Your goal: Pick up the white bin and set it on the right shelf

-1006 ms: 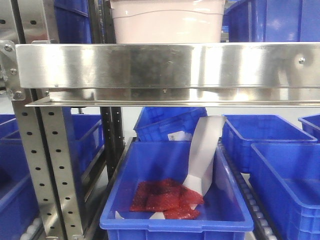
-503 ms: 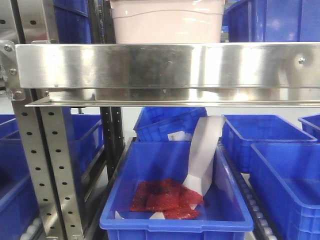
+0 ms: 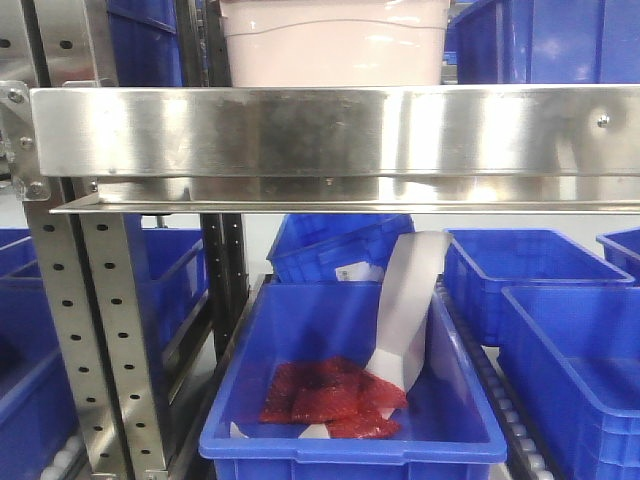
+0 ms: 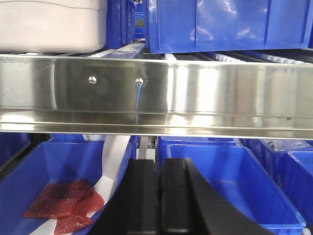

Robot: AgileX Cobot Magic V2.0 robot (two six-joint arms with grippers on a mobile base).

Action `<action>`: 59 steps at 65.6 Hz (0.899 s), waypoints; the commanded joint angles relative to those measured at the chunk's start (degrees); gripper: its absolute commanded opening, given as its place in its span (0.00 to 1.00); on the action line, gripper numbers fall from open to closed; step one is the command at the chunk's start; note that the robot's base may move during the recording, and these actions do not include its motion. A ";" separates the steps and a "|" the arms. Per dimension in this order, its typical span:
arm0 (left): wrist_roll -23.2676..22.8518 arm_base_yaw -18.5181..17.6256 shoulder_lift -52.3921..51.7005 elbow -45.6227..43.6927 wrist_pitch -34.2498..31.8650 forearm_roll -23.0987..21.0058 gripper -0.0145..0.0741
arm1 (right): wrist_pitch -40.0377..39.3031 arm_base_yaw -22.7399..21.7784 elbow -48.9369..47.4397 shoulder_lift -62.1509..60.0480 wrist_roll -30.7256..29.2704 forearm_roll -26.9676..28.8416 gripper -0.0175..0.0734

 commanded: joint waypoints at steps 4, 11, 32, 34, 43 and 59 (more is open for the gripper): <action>-0.46 -0.36 -0.63 -0.02 -4.59 -0.05 0.03 | -4.99 0.08 -0.05 -0.85 -0.46 0.11 0.27; -0.46 -0.36 -0.63 -0.02 -4.59 -0.05 0.03 | -4.99 0.08 -0.05 -0.85 -0.46 0.11 0.27; -0.46 -0.36 -0.63 -0.02 -4.59 -0.05 0.03 | -4.99 0.08 -0.05 -0.85 -0.46 0.11 0.27; -0.46 -0.36 -0.63 -0.02 -4.59 -0.05 0.03 | -4.99 0.08 -0.05 -0.85 -0.46 0.11 0.27; -0.46 -0.36 -0.63 -0.02 -4.59 -0.05 0.03 | -4.99 0.08 -0.05 -0.85 -0.46 0.11 0.27; -0.46 -0.36 -0.63 -0.02 -4.59 -0.05 0.03 | -4.99 0.08 -0.05 -0.85 -0.46 0.11 0.27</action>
